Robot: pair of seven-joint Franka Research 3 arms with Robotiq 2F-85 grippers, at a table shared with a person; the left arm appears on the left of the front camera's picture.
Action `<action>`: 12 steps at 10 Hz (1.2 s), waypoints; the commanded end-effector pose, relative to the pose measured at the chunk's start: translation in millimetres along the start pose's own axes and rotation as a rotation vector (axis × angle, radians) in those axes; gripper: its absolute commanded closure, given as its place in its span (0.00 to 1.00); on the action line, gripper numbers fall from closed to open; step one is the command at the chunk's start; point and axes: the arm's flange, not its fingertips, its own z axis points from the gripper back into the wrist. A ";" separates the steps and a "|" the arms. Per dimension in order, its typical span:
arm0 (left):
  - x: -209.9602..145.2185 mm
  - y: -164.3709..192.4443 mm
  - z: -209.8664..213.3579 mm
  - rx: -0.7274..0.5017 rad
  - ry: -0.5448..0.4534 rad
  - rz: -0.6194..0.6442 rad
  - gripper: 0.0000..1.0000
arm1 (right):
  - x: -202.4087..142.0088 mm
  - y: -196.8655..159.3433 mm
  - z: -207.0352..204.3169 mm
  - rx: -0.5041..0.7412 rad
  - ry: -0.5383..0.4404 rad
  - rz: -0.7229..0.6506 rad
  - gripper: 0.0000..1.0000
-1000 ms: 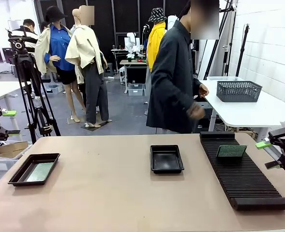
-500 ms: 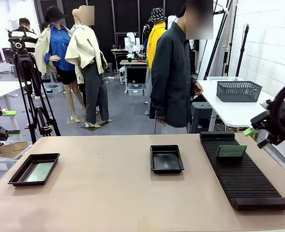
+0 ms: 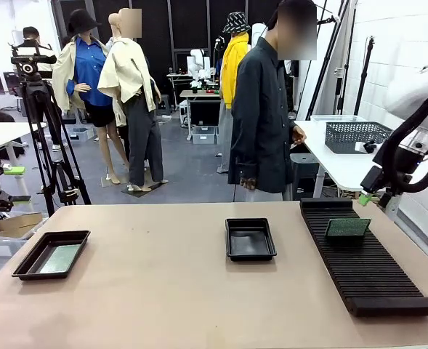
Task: Inspect and transfer BCBs to ESD trays.
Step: Pick up the Blank PCB from the PCB Rack and place it in the right ESD tray.
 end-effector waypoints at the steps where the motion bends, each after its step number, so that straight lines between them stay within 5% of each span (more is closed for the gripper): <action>1: -0.4 -1.7 1.2 0.003 -0.005 -0.003 0.00 | 7.8 -0.1 -4.8 -0.133 -0.034 0.245 0.00; 3: -0.4 -1.7 1.2 0.003 -0.005 -0.003 0.00 | 23.4 -0.8 -3.0 -0.187 0.031 0.491 0.00; 7: -0.4 -1.7 1.2 0.003 -0.005 -0.003 0.00 | 44.2 -4.3 -9.7 -0.080 0.133 0.841 0.00; 12: -0.4 -1.7 1.2 0.003 -0.005 -0.003 0.00 | 49.5 5.2 -44.7 -0.160 0.172 0.991 0.00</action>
